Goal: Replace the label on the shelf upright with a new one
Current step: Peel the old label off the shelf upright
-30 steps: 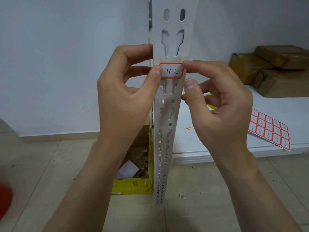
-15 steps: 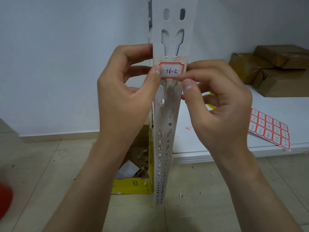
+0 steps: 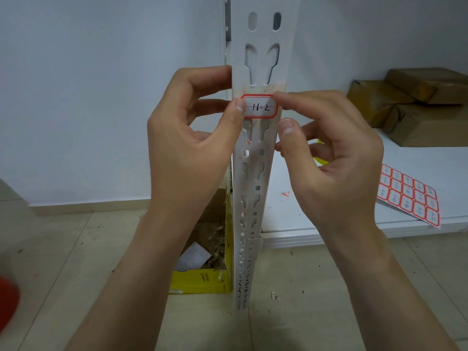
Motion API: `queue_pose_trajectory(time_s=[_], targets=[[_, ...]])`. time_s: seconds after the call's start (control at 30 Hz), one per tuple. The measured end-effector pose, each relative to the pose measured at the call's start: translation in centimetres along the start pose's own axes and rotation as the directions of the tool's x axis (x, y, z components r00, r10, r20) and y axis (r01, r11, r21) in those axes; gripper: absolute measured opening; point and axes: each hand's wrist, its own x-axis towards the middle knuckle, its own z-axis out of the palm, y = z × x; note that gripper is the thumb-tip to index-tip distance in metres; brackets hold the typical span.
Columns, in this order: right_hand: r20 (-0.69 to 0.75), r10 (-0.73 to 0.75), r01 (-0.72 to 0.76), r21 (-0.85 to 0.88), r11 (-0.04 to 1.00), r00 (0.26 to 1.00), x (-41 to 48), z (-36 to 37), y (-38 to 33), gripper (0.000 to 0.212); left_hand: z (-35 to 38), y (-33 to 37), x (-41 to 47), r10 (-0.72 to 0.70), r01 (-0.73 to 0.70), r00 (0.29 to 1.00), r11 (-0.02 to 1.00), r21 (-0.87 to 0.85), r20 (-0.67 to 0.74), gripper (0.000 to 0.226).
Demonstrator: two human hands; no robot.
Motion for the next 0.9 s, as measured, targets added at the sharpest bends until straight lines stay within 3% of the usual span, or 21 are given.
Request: queue_pose_trajectory(time_s=[0.3, 0.53, 0.9], targets=[[-0.005, -0.012, 0.012, 0.012, 1.000, 1.000, 0.06, 0.06, -0.06, 0.012, 0.06, 0.08, 0.02, 0.011, -0.011, 1.000, 1.000, -0.009, 0.004, 0.023], [-0.007, 0.026, -0.026, 0.005, 1.000, 1.000, -0.05, 0.11, -0.10, 0.023, 0.05, 0.00, 0.03, 0.010, -0.010, 1.000, 1.000, 0.000, 0.000, 0.023], [0.000, -0.009, 0.009, 0.003, 1.000, 1.000, 0.05, -0.04, 0.05, 0.018, 0.07, 0.05, -0.04, 0.003, -0.003, 1.000, 1.000, 0.002, -0.003, 0.023]])
